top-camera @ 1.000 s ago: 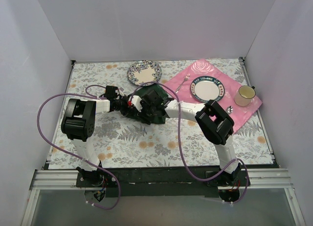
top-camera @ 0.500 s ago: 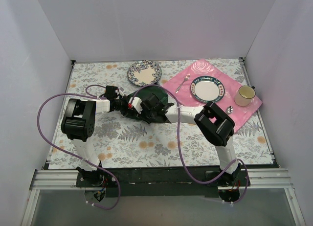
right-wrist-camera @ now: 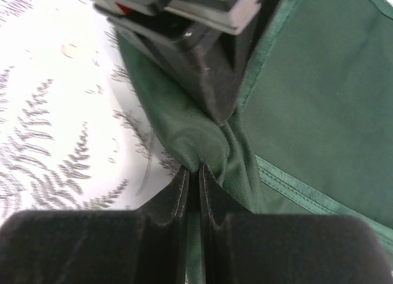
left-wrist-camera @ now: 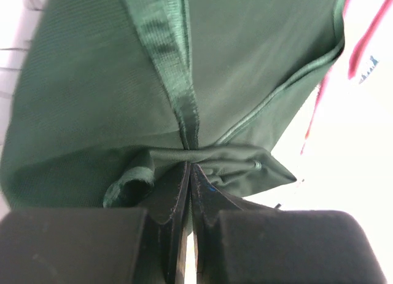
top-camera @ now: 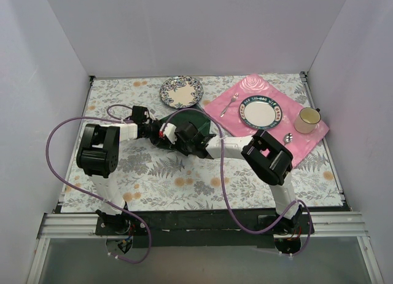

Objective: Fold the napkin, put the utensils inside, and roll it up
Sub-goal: Roll the napkin with the utensil

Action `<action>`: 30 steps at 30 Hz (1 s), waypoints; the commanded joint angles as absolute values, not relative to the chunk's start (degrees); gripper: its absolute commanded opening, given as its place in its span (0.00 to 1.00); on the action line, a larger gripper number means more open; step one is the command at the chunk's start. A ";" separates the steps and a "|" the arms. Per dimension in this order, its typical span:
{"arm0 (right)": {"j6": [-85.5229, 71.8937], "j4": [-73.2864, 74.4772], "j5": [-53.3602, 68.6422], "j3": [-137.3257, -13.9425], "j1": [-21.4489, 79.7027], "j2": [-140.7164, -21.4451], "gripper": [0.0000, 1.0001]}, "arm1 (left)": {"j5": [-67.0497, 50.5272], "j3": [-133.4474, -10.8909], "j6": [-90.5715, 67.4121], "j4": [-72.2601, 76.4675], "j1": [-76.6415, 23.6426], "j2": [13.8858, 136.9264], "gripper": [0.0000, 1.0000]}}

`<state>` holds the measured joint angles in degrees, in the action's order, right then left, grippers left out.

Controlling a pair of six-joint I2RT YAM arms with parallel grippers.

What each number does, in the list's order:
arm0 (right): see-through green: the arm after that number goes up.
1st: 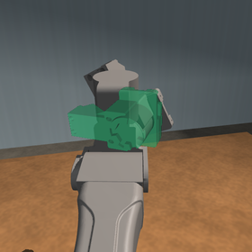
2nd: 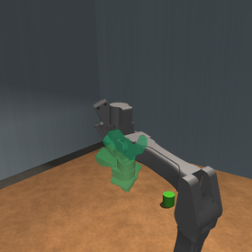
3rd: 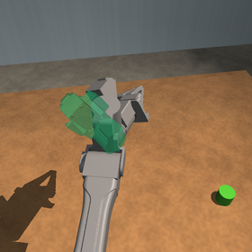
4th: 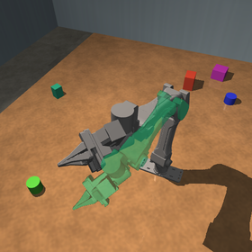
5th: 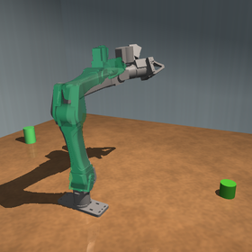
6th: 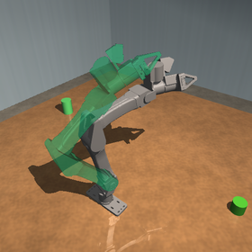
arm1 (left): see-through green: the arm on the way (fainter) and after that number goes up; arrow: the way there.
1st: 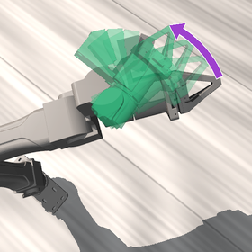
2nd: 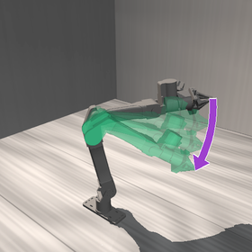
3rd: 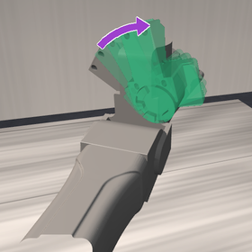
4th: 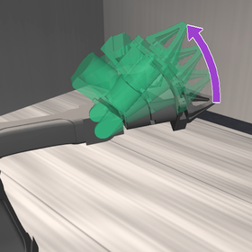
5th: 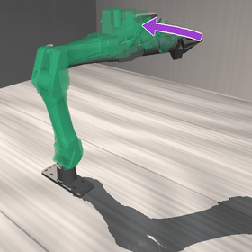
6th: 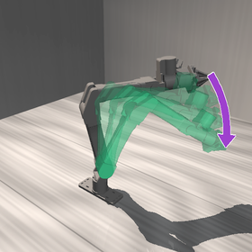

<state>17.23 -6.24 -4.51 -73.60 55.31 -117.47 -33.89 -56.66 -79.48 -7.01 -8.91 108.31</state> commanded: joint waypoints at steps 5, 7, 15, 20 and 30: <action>3.35 5.43 12.47 -75.84 56.25 -122.08 0.01 | -21.28 -61.52 -76.11 -17.66 -7.91 97.84 0.21; 0.89 5.54 15.98 -77.51 55.99 -123.13 0.01 | -18.47 -61.09 -76.64 -18.63 -7.03 93.53 0.35; -15.70 0.62 28.11 -78.75 52.92 -126.47 0.01 | -6.44 -55.55 -81.30 -24.85 -0.79 78.85 0.55; -23.98 -3.51 35.66 -79.28 49.84 -128.76 0.01 | -7.20 -52.92 -83.58 -33.83 -0.79 75.42 0.58; -35.77 -14.59 43.33 -76.11 46.41 -131.04 0.01 | -18.37 -43.51 -95.27 -32.00 -2.72 75.40 0.66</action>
<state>-31.11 -15.33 41.10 -78.22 46.72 -128.01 -14.57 -44.14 -89.30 -33.69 -1.63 75.90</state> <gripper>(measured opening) 0.130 0.647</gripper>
